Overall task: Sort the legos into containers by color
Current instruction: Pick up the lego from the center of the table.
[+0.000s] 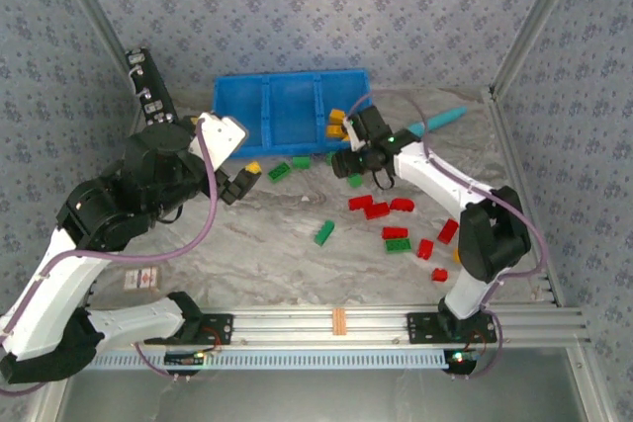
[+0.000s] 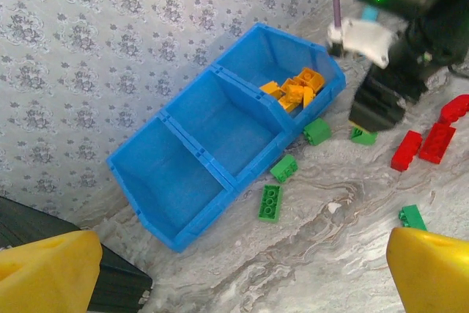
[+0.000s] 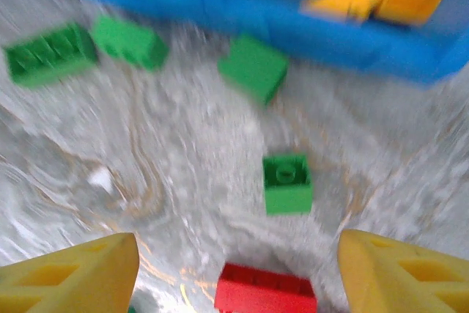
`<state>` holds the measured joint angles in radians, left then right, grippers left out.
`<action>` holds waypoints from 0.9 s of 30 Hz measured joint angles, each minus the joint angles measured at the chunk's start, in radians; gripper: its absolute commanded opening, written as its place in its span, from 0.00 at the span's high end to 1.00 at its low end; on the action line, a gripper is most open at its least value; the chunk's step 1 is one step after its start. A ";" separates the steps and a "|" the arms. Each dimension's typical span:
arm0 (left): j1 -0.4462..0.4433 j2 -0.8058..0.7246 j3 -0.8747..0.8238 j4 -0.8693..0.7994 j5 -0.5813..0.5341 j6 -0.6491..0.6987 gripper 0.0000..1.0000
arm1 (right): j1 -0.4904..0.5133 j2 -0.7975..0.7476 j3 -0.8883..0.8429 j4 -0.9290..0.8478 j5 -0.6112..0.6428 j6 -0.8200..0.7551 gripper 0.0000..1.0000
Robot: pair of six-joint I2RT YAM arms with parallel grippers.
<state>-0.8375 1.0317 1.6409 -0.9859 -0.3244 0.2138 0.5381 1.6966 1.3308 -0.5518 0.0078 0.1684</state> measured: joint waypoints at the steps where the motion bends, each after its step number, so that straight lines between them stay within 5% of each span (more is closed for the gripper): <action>1: 0.000 0.000 0.000 0.000 0.002 -0.002 0.00 | 0.006 0.002 -0.029 0.004 0.004 0.004 0.21; 14: 0.000 0.024 0.000 -0.004 0.026 -0.025 0.00 | 0.011 0.111 -0.085 0.108 0.070 0.018 0.15; 27: 0.011 0.078 0.000 -0.006 0.026 -0.024 0.00 | -0.049 0.263 -0.026 0.151 0.056 0.001 0.26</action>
<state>-0.8261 1.1099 1.6409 -0.9916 -0.2989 0.1894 0.4889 1.9594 1.3052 -0.4004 0.0639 0.1696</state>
